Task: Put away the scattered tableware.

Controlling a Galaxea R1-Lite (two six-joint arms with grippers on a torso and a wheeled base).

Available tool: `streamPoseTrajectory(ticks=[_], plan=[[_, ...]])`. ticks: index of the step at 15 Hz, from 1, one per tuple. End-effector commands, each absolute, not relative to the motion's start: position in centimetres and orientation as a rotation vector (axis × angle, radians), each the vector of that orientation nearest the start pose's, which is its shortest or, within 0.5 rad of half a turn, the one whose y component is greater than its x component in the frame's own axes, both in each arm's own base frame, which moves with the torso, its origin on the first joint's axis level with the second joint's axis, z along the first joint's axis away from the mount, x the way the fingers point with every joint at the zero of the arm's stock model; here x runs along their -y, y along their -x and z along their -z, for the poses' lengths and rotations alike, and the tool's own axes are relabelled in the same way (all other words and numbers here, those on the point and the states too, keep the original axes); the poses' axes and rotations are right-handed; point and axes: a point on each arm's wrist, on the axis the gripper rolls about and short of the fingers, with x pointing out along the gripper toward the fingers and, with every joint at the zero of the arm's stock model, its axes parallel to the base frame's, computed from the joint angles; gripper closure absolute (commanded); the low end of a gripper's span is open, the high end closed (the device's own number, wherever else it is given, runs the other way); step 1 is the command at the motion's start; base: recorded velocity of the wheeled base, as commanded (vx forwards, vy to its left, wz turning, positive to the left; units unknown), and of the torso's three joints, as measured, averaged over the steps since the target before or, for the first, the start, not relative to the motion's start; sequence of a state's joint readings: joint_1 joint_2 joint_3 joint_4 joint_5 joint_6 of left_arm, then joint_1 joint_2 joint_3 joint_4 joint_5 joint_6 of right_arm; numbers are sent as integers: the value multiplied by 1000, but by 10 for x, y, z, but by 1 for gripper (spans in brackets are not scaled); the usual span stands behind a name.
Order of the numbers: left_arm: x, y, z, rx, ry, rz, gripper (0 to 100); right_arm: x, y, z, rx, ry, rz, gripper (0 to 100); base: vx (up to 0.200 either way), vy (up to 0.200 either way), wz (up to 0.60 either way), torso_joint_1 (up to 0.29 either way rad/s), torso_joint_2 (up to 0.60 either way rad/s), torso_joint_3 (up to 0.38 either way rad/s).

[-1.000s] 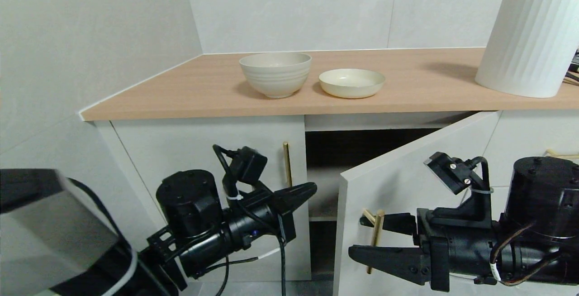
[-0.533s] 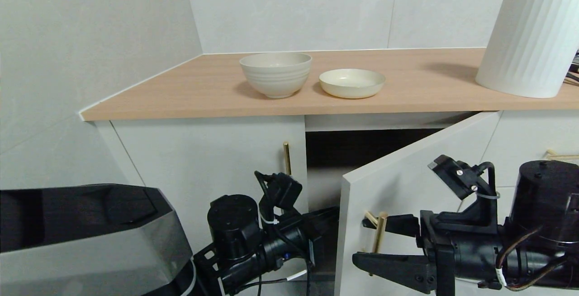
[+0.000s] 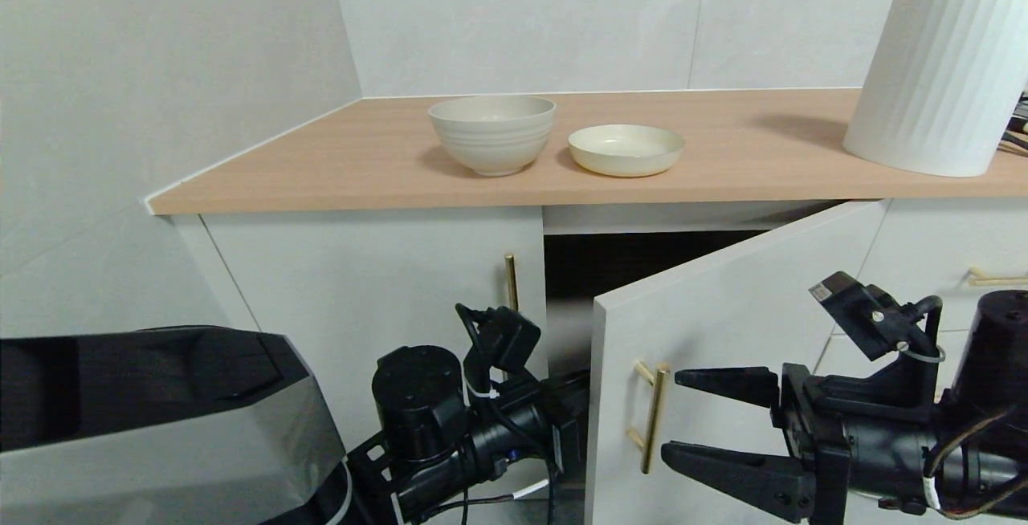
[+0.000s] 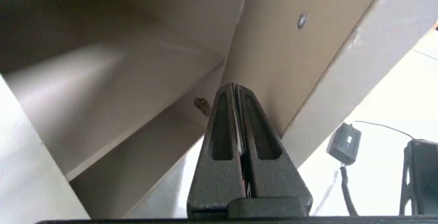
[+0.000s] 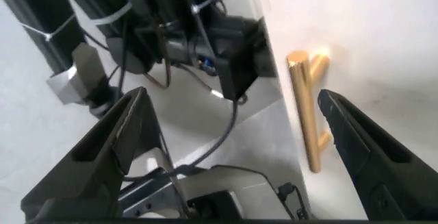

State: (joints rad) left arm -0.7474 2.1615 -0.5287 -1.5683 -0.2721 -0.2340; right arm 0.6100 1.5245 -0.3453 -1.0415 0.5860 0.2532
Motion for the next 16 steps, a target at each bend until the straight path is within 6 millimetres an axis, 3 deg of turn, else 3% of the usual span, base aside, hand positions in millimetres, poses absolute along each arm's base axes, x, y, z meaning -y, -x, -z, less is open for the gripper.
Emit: streamPoseTrajectory(ticks=[1, 4, 7, 8, 9, 11, 13, 16], plan=[[233, -243, -68, -158, 205, 1010, 100, -132, -168, -150, -325, -222, -1157, 0, 0, 0, 0, 0, 0, 0], [239, -249, -79, -116, 215, 1020, 100, -119, -151, -137, -370, -216, -1093, 0, 0, 0, 0, 0, 0, 0], [239, -249, -108, -167, 202, 1018, 100, -107, -135, -133, -415, -193, -947, 0, 0, 0, 0, 0, 0, 0], [239, -249, -109, -170, 202, 1018, 100, -107, -134, -133, -416, -192, -941, 0, 0, 0, 0, 0, 0, 0], [240, -249, -124, -180, 202, 1046, 100, -106, -122, -135, -444, -162, -884, 0, 0, 0, 0, 0, 0, 0], [238, -247, -124, -183, 204, 1050, 100, -108, -106, -137, -477, -130, -899, 0, 0, 0, 0, 0, 0, 0], [239, -247, -112, -224, 195, 1048, 100, -109, -102, -137, -499, -118, -918, 0, 0, 0, 0, 0, 0, 0], [240, -245, -110, -232, 194, 1053, 100, -109, -101, -134, -513, -111, -928, 0, 0, 0, 0, 0, 0, 0]])
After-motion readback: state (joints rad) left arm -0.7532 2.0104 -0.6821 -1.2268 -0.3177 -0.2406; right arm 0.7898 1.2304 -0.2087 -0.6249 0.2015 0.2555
